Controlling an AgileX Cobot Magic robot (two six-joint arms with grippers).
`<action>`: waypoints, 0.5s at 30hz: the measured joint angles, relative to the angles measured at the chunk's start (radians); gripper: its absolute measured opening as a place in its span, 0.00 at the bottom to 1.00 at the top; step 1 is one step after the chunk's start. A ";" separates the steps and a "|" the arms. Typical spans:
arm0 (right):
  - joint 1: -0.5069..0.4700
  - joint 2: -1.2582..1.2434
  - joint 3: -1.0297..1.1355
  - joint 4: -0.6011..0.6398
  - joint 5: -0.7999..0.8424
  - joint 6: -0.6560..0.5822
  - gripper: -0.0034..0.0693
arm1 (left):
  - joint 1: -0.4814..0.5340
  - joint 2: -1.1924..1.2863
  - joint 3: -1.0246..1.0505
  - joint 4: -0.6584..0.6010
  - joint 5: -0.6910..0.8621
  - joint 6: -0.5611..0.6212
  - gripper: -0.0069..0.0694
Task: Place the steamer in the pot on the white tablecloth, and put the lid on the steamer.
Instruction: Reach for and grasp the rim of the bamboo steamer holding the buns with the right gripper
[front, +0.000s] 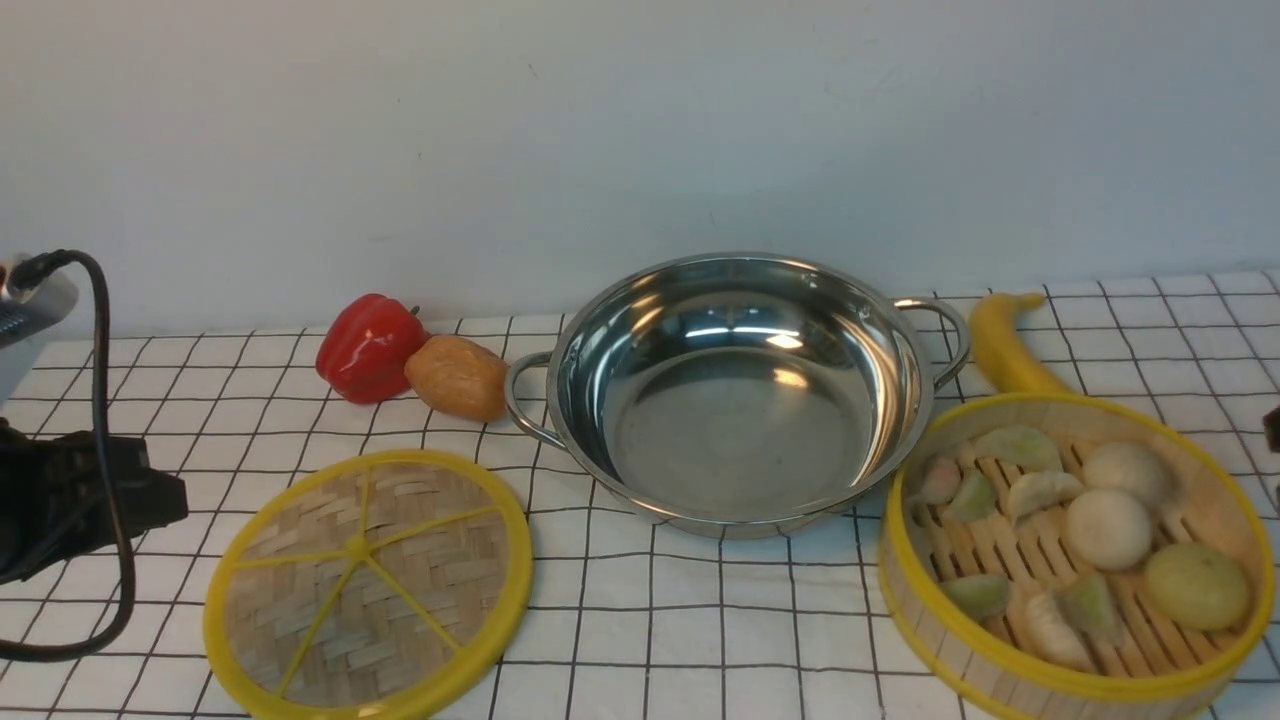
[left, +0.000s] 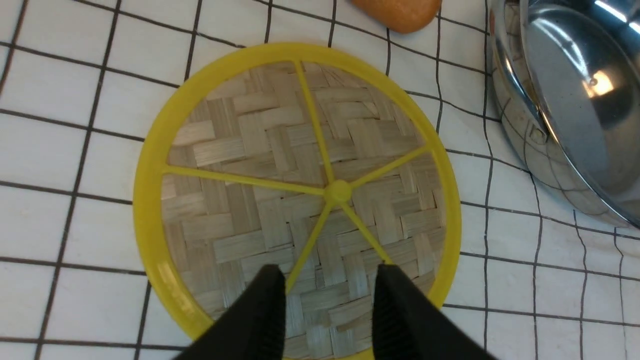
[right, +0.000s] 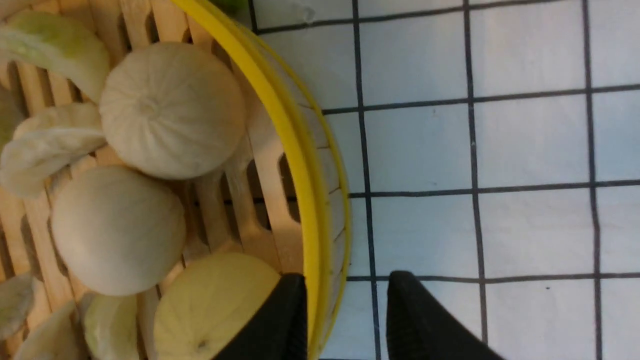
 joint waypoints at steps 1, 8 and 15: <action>0.000 0.032 0.000 0.010 -0.007 -0.004 0.38 | 0.000 0.000 0.000 -0.001 0.000 0.003 0.41; 0.000 0.074 -0.003 0.048 -0.022 -0.016 0.38 | 0.000 0.001 0.000 -0.036 0.000 0.034 0.41; 0.000 0.076 -0.009 0.112 -0.027 -0.076 0.38 | 0.000 0.001 0.000 -0.078 -0.002 0.093 0.41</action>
